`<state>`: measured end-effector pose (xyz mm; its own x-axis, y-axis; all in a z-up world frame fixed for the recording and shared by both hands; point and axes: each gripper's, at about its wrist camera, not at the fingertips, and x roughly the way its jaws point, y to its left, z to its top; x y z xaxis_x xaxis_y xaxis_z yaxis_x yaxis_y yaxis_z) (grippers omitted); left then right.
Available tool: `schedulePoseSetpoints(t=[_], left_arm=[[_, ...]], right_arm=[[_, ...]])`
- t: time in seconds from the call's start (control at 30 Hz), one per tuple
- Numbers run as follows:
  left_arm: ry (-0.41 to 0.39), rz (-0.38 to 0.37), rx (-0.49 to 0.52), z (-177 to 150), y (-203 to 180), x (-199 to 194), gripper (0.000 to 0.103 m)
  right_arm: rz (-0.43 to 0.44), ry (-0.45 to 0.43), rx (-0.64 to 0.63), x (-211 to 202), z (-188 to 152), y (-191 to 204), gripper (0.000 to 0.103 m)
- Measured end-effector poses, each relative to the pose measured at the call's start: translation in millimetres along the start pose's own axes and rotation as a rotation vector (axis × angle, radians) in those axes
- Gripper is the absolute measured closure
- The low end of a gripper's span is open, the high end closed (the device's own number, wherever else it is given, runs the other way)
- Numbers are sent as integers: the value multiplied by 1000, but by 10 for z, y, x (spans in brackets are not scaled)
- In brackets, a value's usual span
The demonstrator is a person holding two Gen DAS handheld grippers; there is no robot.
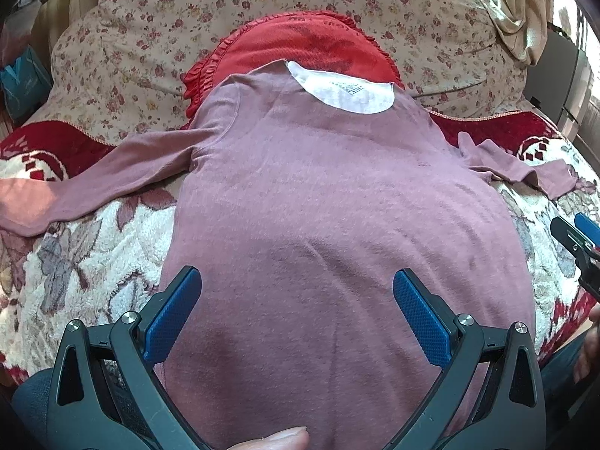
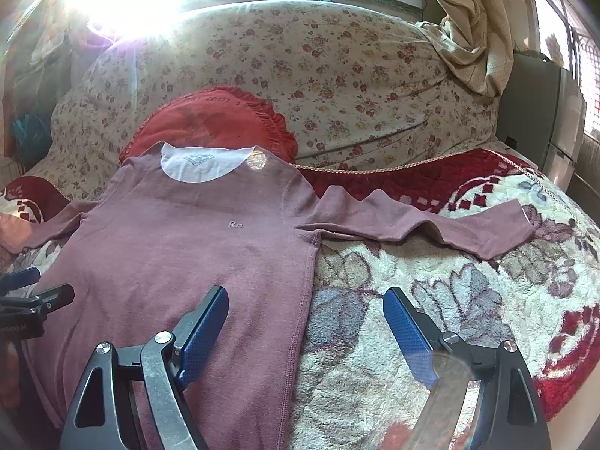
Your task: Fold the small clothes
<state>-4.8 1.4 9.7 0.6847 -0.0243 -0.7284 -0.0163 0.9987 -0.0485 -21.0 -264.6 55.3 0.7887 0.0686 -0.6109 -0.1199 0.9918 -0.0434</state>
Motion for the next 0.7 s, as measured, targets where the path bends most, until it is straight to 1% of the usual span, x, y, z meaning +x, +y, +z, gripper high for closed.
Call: schedulePoseSetpoints(t=[0.1, 0.17, 0.3, 0.4, 0.5, 0.63, 0.7], left_arm=[[-24, 11, 6, 7, -9, -24, 0], [-44, 6, -7, 20, 15, -47, 0], [-97, -47, -44, 50, 60, -116, 0], [-96, -79, -21, 70, 5, -152, 0], [-85, -47, 5, 71, -32, -155, 0], [-73, -5, -1, 69, 4, -129, 0], [-60, -5, -16, 63, 40, -99, 0]], right_arm=[[0, -5, 3, -15, 4, -6, 20], [0, -4, 3, -16, 3, -9, 20], [2, -5, 4, -22, 2, -10, 20], [-1, -6, 6, -25, 5, -10, 20], [3, -2, 7, -21, 4, -15, 20], [2, -3, 8, -22, 8, -14, 20], [2, -1, 8, -20, 8, -12, 20]])
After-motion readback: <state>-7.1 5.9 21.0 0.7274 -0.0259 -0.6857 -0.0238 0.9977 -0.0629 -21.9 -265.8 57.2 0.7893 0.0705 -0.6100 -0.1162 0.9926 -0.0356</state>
